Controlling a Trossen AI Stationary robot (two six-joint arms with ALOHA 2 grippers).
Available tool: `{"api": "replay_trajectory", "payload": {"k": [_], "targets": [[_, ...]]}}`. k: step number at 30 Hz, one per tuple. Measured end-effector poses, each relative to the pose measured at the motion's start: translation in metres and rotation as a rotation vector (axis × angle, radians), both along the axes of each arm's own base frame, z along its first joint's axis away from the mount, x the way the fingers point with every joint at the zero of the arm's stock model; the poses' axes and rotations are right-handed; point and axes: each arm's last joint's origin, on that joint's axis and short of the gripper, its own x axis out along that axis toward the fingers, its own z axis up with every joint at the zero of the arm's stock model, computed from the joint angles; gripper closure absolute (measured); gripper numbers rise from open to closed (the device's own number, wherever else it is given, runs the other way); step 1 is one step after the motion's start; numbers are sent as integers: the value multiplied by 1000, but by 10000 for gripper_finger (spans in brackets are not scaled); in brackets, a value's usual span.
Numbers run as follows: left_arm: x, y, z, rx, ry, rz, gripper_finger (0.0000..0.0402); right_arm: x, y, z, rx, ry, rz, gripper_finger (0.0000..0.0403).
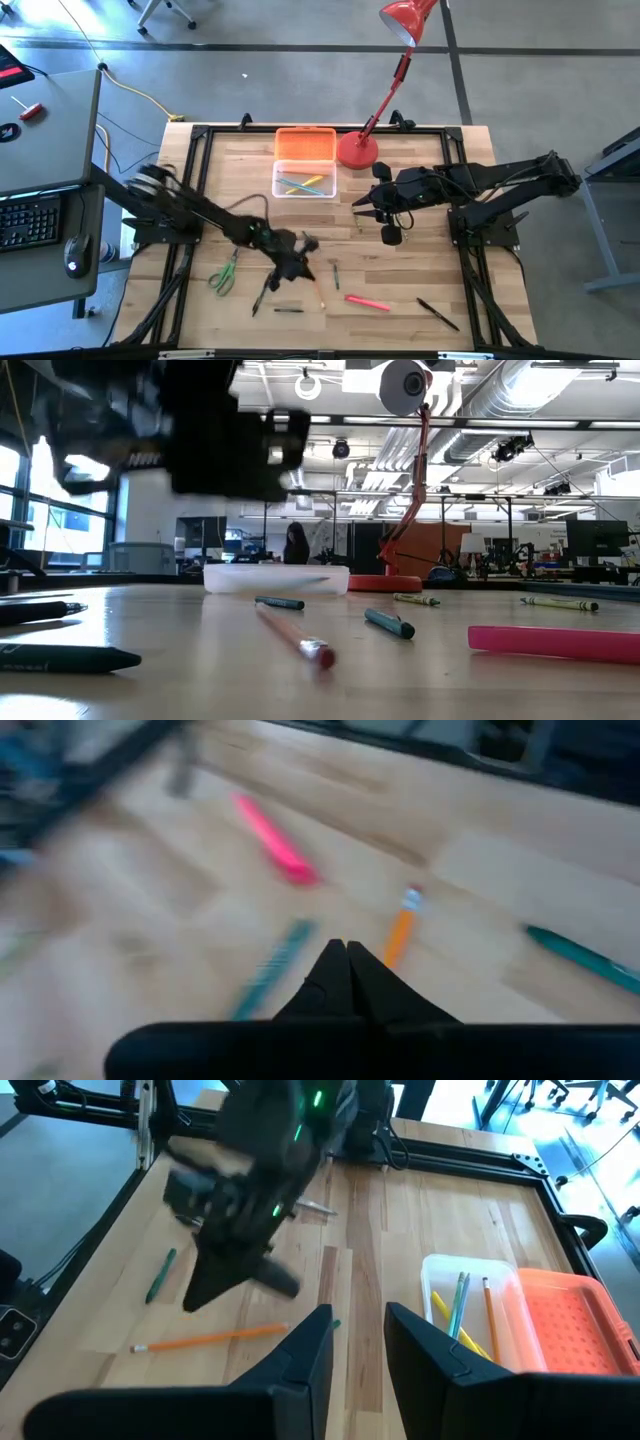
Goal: Pick & place school supplies into a supply box
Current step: Put the orange pencil into the orange supply box
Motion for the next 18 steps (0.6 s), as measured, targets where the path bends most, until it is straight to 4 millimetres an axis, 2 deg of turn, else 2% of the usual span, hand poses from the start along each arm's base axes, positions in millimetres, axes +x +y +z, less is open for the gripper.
{"api": "replay_trajectory", "payload": {"k": [6,9,11,13,18], "targets": [[-23,36,60,41,-69,200,392,0,0,0,0,-2,0,329],[-27,47,69,-105,-27,109,382,0,0,0,0,-2,0,329],[-25,45,63,-209,31,21,363,0,0,0,0,-2,0,329],[-14,38,49,-230,36,-43,343,0,0,0,0,-2,0,329],[14,22,-9,-214,6,-142,305,0,0,0,0,-3,0,329]]}}
